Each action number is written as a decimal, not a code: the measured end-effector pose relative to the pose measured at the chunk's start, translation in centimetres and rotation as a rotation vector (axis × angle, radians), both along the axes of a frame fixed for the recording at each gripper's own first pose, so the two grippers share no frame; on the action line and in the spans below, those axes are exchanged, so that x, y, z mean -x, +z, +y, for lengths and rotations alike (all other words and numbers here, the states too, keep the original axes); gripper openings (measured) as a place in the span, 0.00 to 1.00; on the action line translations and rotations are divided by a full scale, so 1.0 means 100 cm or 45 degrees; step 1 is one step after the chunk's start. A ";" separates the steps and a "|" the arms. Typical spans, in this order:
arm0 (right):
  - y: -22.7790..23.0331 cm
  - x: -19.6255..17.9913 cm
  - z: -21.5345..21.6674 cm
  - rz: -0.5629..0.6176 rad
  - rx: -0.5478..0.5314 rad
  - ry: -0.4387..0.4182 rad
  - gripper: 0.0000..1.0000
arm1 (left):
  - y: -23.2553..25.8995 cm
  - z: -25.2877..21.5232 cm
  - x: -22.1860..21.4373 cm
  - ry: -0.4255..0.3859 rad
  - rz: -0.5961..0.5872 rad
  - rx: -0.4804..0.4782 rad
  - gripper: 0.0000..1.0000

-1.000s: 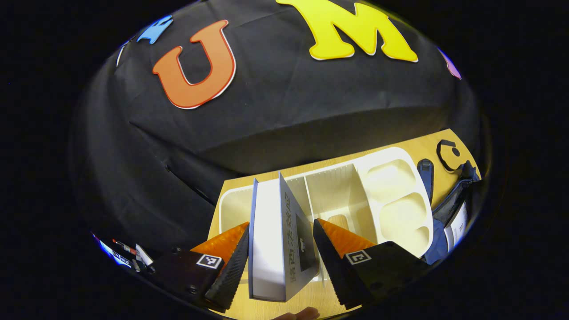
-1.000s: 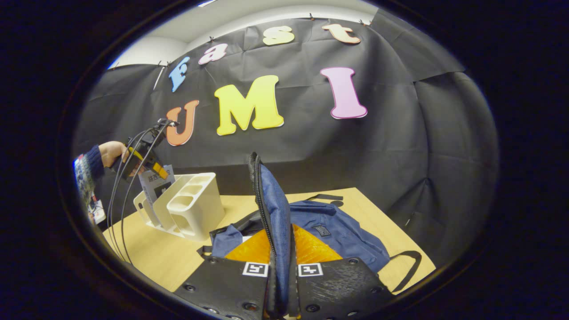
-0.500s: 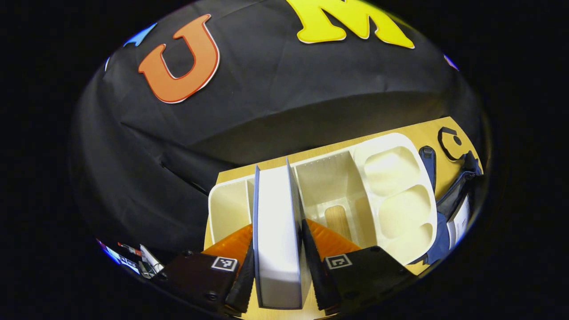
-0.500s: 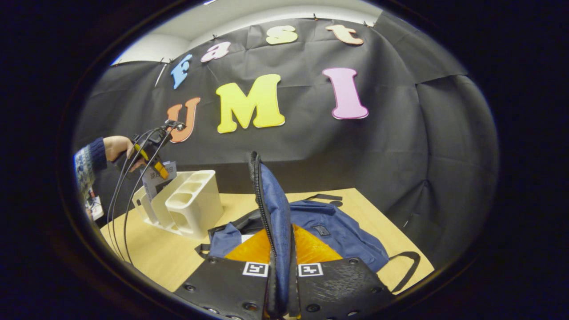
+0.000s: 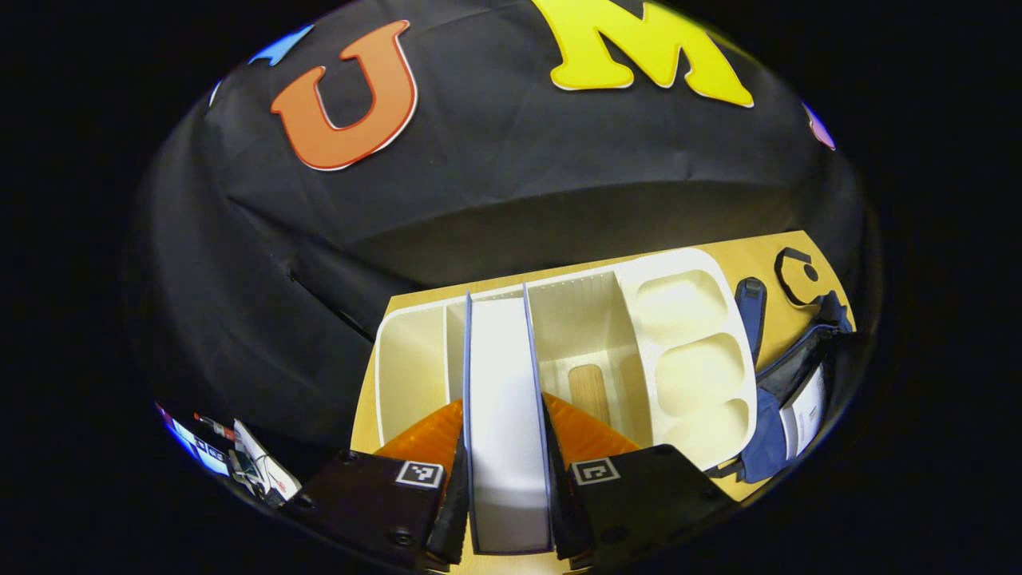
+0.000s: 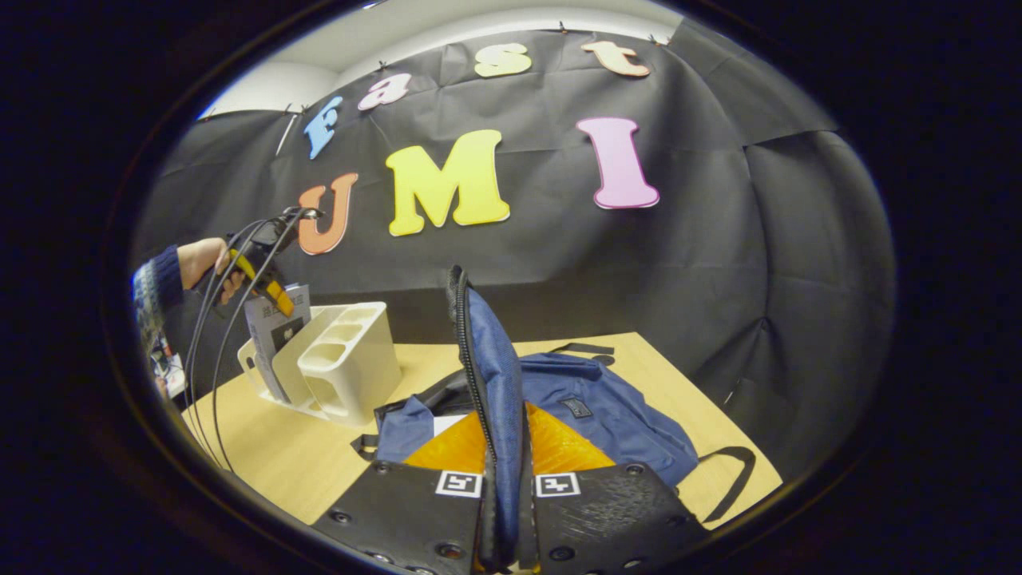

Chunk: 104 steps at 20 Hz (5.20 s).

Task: Open the schoolbag, grab two books from the bookshelf and put them into the schoolbag.

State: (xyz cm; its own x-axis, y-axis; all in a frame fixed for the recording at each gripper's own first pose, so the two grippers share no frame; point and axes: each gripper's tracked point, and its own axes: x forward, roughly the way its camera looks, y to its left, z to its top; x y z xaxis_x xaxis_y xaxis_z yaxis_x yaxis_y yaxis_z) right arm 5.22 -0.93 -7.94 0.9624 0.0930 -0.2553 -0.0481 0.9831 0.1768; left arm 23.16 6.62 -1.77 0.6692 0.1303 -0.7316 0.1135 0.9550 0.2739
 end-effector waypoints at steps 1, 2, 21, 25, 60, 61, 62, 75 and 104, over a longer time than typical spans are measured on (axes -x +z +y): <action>-0.003 -0.003 0.000 0.015 0.022 0.005 0.10 | 0.006 0.003 0.009 0.014 -0.013 0.023 0.44; -0.005 -0.005 0.000 0.022 0.048 0.015 0.10 | 0.010 0.004 0.019 0.030 -0.024 0.053 0.44; -0.004 -0.005 0.004 0.000 0.192 0.003 0.10 | 0.012 0.050 0.213 0.147 -0.055 0.617 0.44; 0.000 -0.007 0.004 0.004 0.249 -0.001 0.07 | 0.003 0.038 0.236 0.182 -0.066 0.837 0.44; 0.005 -0.010 -0.010 -0.027 0.045 -0.121 0.07 | -0.064 -0.156 0.199 0.415 -0.131 2.241 0.44; 0.005 -0.009 -0.011 -0.030 0.057 -0.120 0.10 | -0.068 -0.167 0.199 0.416 -0.123 2.226 0.44; 0.007 -0.009 -0.010 -0.037 0.060 -0.114 0.10 | -0.073 -0.173 0.196 0.420 -0.120 2.196 0.44; 0.036 0.000 -0.006 -0.156 0.060 -0.063 0.10 | -0.114 -0.241 0.196 0.164 -0.297 1.526 0.45; 0.042 -0.008 0.001 -0.143 -0.048 0.162 0.10 | -0.135 -0.423 0.160 0.115 -0.316 1.493 0.47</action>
